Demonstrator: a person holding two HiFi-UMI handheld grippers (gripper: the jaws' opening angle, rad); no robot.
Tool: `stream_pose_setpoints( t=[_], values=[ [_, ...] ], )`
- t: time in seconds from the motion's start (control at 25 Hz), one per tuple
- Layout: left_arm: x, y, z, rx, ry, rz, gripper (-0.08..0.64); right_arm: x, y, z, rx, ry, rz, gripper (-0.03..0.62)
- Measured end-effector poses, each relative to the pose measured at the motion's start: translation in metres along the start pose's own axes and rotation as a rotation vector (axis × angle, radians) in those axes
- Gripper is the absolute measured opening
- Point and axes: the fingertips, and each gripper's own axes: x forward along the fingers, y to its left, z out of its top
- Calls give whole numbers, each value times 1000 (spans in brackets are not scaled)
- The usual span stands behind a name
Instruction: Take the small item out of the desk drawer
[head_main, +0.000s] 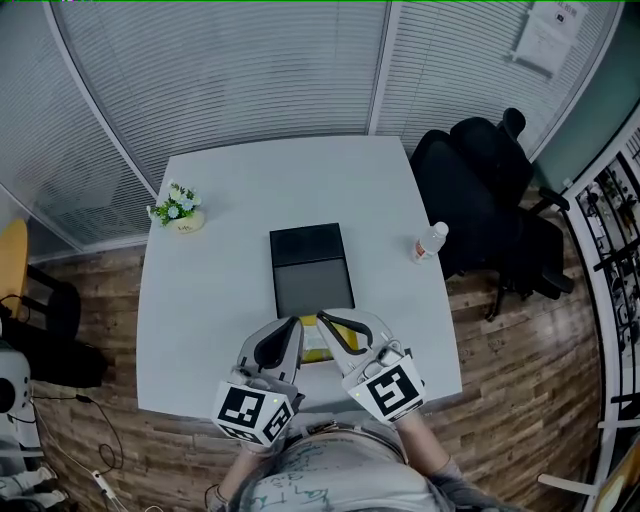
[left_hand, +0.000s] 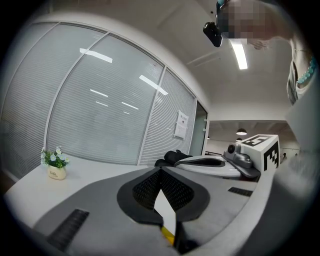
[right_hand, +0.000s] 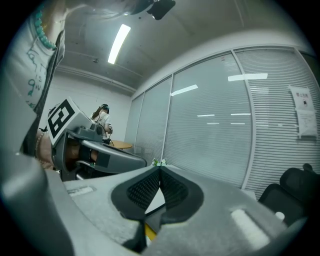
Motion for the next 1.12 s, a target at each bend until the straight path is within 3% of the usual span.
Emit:
stream_pose_setpoints(
  t=[0.36, 0.56, 1.12],
  values=[
    [-1, 0, -6, -3, 25, -24, -2, 3, 3, -6, 3, 22, -3, 3],
    [-5, 7, -8, -23, 34, -24, -2, 11, 7, -21, -47, 68, 7, 3],
    [-34, 35, -19, -54, 62, 57, -2, 41, 27, -117, -163, 340, 150, 3]
  ],
)
